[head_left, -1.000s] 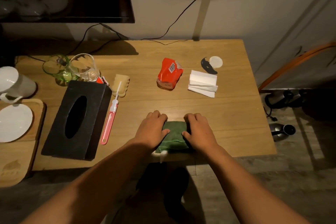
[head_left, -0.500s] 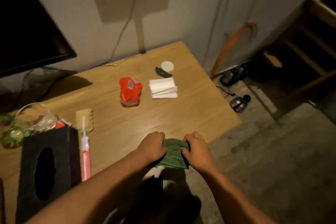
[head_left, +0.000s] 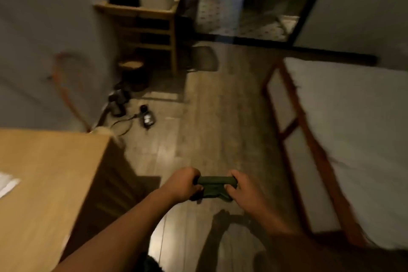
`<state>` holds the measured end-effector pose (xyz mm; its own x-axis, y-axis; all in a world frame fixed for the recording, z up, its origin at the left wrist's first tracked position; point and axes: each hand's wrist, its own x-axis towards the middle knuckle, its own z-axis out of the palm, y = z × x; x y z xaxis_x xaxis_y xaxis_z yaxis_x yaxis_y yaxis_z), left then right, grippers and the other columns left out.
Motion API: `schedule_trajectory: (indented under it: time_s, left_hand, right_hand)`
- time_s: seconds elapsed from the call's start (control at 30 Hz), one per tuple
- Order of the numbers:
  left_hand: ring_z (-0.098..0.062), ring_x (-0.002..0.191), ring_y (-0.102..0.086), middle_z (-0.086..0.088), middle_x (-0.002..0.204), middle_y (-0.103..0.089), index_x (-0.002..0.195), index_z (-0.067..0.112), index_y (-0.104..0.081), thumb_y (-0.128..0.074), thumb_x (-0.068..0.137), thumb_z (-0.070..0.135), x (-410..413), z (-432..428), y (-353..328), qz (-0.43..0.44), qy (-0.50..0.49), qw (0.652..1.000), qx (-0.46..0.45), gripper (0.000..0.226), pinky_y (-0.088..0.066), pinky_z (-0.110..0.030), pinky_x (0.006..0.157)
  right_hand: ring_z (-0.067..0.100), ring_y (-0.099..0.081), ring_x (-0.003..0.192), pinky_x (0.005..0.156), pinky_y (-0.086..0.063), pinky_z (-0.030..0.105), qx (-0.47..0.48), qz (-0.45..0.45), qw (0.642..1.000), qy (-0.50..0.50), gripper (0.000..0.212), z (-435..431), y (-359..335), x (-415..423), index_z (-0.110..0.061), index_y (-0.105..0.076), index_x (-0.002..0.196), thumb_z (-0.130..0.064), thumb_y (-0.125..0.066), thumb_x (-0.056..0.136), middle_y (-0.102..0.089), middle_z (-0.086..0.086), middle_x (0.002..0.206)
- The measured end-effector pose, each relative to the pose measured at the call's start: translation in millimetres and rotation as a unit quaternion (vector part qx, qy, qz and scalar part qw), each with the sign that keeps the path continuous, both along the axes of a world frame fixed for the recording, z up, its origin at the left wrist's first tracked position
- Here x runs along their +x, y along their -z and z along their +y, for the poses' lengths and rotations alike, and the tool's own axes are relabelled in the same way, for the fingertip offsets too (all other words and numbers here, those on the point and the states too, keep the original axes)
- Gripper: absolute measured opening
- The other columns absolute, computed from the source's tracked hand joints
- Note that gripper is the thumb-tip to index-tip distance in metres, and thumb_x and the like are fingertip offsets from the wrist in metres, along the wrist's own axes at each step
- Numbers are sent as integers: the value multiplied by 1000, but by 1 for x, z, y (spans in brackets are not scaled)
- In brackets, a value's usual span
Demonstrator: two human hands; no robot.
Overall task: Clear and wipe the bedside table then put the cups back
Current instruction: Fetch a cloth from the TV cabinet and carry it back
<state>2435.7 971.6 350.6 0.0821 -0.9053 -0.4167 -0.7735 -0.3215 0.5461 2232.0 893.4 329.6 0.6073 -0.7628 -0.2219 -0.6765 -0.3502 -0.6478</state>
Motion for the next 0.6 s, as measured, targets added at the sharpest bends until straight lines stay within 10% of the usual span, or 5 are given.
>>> schedule_trajectory:
  time_s: [0.1, 0.27, 0.6]
  left_hand:
    - [-6, 64, -57, 5, 75, -60, 84, 20, -61, -66, 86, 25, -106, -54, -15, 12, 90, 996, -13, 7, -38, -14, 51]
    - [-17, 82, -61, -6, 92, -65, 101, 14, -66, -63, 88, 29, -306, -123, -38, -21, 284, 957, -51, 20, -49, -32, 71]
    - [-21, 103, -59, -8, 109, -64, 104, 14, -65, -63, 87, 28, -618, -162, -48, -29, 584, 807, -89, 22, -45, -32, 87]
  right_hand:
    - [-1, -52, 65, 58, -36, 22, -4, -22, 994, 108, 20, -12, -10, -119, -32, -50, 81, -16, -63, 86, -55, -9, 74]
    - [14, -57, 88, 74, -45, 29, -51, -15, 960, 276, 17, -3, -30, -319, -21, -57, 106, -22, -60, 89, -58, -4, 93]
    - [22, -61, 104, 81, -41, 26, -18, 87, 840, 535, 32, 77, -38, -554, -24, -60, 119, -38, -57, 90, -66, 0, 111]
